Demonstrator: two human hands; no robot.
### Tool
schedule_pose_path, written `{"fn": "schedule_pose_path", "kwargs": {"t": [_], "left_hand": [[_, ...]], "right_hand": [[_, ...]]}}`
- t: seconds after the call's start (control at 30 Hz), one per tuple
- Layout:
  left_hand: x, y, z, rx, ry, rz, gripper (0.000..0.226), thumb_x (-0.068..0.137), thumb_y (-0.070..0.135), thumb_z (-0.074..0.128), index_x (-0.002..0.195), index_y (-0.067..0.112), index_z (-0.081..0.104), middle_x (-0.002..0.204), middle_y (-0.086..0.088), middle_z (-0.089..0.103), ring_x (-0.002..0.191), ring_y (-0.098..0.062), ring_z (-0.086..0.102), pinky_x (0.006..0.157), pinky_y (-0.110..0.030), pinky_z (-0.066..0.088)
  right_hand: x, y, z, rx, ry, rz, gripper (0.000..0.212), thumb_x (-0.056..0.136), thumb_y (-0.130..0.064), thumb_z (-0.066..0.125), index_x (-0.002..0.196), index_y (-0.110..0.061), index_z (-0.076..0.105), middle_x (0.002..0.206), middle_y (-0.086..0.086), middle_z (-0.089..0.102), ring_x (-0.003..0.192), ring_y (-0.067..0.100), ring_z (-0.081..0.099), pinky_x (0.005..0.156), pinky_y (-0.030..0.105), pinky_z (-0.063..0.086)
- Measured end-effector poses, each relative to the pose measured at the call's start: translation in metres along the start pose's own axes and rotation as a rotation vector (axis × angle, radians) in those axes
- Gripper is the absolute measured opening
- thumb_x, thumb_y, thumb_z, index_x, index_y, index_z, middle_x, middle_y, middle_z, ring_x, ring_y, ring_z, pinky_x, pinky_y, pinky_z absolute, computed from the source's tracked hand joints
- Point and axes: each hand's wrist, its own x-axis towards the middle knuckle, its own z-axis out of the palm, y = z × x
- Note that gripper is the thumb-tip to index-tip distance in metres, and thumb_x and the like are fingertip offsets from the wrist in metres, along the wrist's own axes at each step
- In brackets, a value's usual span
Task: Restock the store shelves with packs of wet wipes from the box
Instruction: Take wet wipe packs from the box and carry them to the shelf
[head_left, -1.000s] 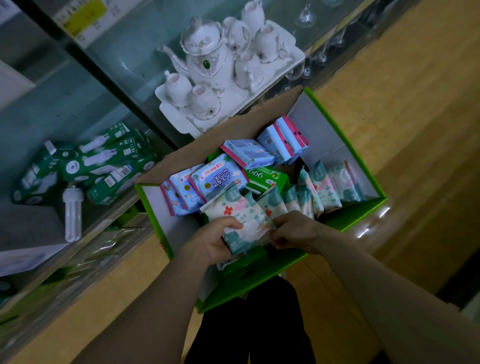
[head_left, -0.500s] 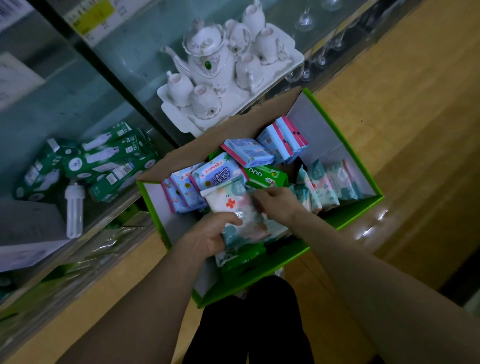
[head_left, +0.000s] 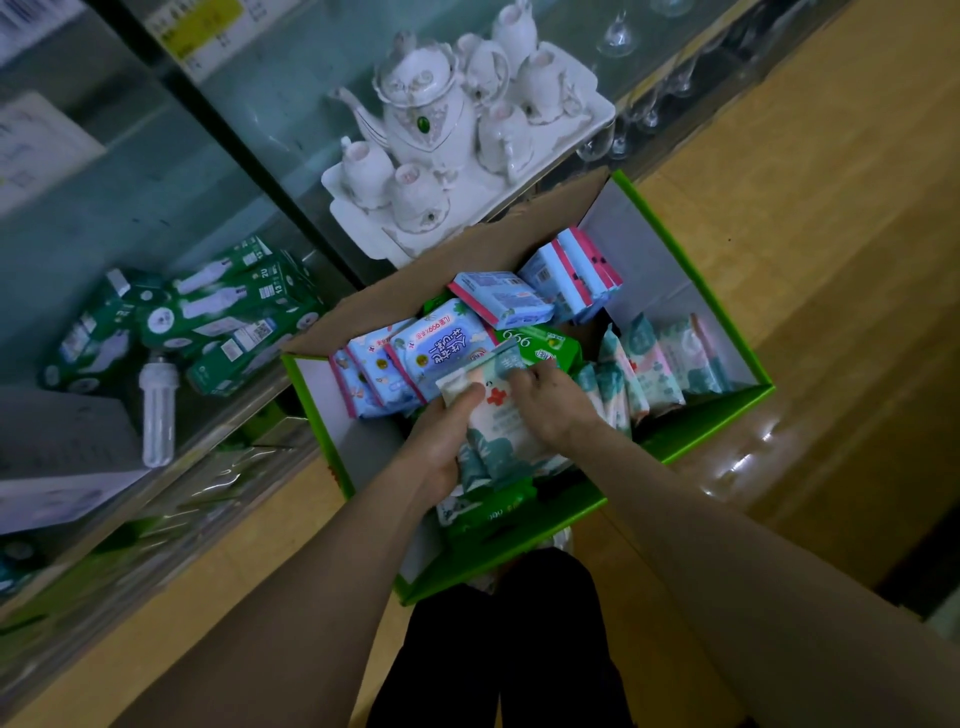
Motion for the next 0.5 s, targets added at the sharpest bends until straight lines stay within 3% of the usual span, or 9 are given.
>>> {"fn": "schedule_pose_path", "kwargs": {"t": [0.1,0.17,0.23,0.33,0.5], "left_hand": [[-0.001,0.008,0.009,0.029,0.012,0.045,0.053,0.081,0.042,0.068,0.126,0.016,0.058,0.109,-0.014,0.071,0.094,-0.031,0.07,0.081,-0.048,0.057],[0.002,0.009,0.012,0.075,0.049,0.092,0.051,0.077,0.046,0.07,0.119,0.018,0.063,0.105,-0.012,0.072,0.093,-0.03,0.07,0.084,-0.052,0.056],[0.006,0.006,0.013,0.15,0.053,0.138,0.053,0.069,0.056,0.071,0.109,0.022,0.068,0.102,-0.007,0.073,0.095,-0.029,0.07,0.088,-0.052,0.054],[0.012,0.0,0.009,0.187,0.037,0.15,0.076,0.048,0.068,0.071,0.111,0.027,0.066,0.105,-0.004,0.073,0.098,-0.028,0.069,0.089,-0.051,0.054],[0.005,0.001,0.01,0.194,0.11,0.151,0.083,0.046,0.067,0.069,0.116,0.023,0.058,0.107,-0.005,0.07,0.092,-0.027,0.069,0.082,-0.048,0.057]], "right_hand": [[0.001,-0.008,0.004,-0.105,0.051,0.004,0.037,0.1,-0.015,0.037,0.133,0.001,0.036,0.132,0.023,0.042,0.121,0.037,0.043,0.097,0.039,0.04],[0.002,-0.008,0.006,-0.125,0.068,0.008,0.036,0.099,-0.017,0.039,0.13,0.0,0.037,0.131,0.023,0.041,0.122,0.036,0.043,0.097,0.04,0.04],[0.005,-0.009,0.002,-0.006,0.119,0.073,0.037,0.101,-0.028,0.033,0.126,-0.003,0.045,0.128,0.02,0.049,0.117,0.034,0.048,0.092,0.04,0.04],[0.015,-0.008,0.001,0.203,0.155,0.129,0.047,0.097,-0.044,0.037,0.117,-0.005,0.052,0.118,0.016,0.056,0.105,0.031,0.053,0.081,0.036,0.037],[0.019,-0.005,0.007,0.332,0.208,0.154,0.046,0.099,-0.037,0.041,0.111,0.003,0.057,0.113,0.02,0.059,0.099,0.029,0.055,0.076,0.03,0.034]]}}
